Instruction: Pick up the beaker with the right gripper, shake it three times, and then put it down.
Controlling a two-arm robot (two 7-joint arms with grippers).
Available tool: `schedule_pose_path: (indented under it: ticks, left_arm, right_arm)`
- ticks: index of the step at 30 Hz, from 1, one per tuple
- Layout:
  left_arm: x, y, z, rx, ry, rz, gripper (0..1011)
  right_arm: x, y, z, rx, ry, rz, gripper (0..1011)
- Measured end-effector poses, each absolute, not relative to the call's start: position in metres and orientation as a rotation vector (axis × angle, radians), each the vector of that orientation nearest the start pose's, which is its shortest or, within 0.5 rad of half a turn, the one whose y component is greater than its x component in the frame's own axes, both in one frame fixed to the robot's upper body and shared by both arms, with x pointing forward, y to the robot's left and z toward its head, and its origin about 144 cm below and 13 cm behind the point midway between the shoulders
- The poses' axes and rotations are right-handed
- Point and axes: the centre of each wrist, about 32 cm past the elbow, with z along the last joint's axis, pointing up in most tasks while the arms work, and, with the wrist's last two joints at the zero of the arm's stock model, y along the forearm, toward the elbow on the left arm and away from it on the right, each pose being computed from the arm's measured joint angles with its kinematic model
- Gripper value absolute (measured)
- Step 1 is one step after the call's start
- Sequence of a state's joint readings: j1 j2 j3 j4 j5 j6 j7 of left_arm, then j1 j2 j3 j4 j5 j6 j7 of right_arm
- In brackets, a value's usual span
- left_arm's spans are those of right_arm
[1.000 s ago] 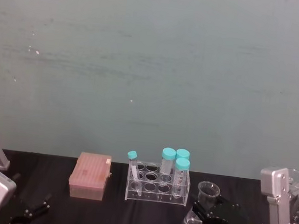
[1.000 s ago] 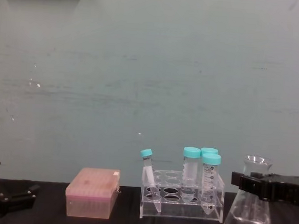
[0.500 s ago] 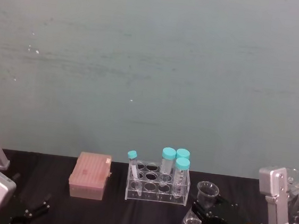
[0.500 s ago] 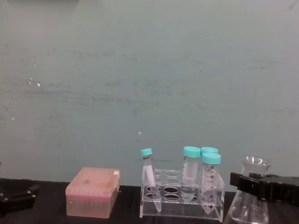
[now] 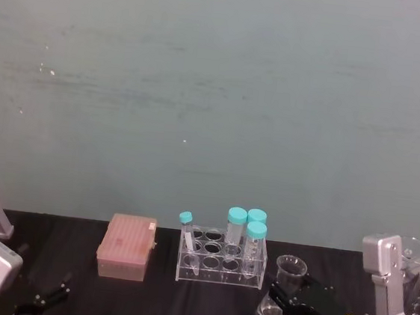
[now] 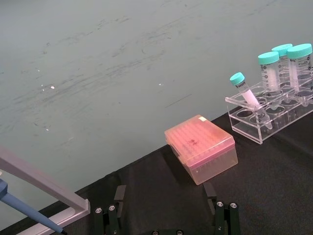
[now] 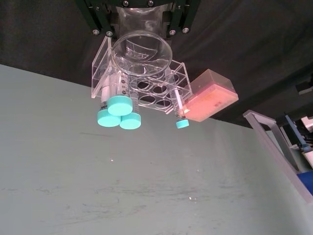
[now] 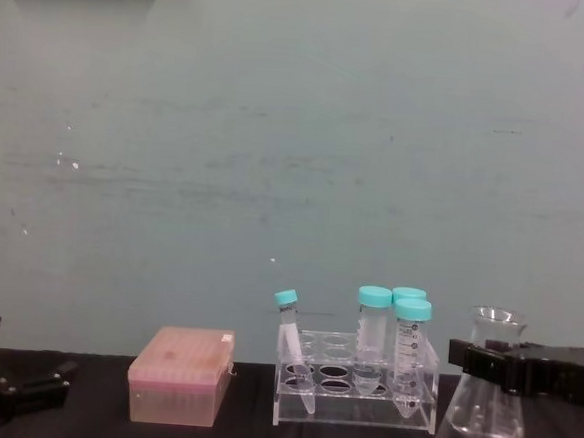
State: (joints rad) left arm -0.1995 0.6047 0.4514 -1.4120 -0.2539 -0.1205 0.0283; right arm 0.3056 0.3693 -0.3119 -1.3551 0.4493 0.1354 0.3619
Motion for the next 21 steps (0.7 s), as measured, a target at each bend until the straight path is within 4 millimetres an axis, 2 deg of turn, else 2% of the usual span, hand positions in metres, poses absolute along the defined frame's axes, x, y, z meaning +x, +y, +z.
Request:
schedule_pose_path:
  ticks: [21]
  left_arm:
    - [0.4886,0.3097,1.1398,0.305,-0.285,1.248,1000]
  right_arm:
    - [0.5348,-0.2681,1.1707,-0.087,0.132,-1.000,469]
